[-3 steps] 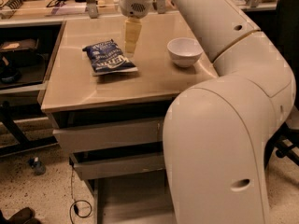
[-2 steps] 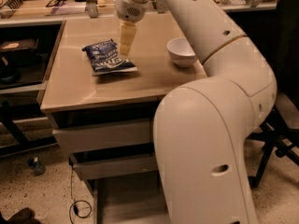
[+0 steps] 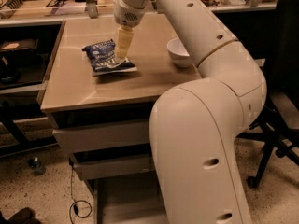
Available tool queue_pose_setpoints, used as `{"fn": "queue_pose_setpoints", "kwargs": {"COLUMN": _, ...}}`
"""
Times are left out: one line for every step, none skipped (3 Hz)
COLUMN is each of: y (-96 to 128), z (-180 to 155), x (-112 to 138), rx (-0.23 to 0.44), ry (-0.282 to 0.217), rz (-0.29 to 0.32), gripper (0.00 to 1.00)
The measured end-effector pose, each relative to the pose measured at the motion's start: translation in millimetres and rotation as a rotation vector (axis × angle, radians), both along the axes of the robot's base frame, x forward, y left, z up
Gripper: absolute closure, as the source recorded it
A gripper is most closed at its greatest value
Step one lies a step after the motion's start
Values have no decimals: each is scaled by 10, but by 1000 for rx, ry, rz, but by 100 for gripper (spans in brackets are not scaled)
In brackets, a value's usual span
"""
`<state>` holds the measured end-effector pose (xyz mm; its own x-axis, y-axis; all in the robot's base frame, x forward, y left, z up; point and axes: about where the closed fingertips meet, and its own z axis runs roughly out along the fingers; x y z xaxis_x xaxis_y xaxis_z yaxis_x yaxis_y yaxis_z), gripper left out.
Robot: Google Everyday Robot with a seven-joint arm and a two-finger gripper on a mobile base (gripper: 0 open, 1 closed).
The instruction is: Place blue chip bag into bottom drawer
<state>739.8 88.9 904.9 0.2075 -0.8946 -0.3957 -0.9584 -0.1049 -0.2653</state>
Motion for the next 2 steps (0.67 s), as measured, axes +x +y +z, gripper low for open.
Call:
{"fn": "queue_pose_setpoints", "kwargs": {"y": 124, "z": -135, "x": 19, "rx": 23, "ry": 18, "rz": 25, "gripper": 0}}
{"fn": "queue_pose_setpoints", "kwargs": {"y": 324, "z": -328, "x": 19, "rx": 42, "ry": 52, "rz": 59, "gripper": 0}}
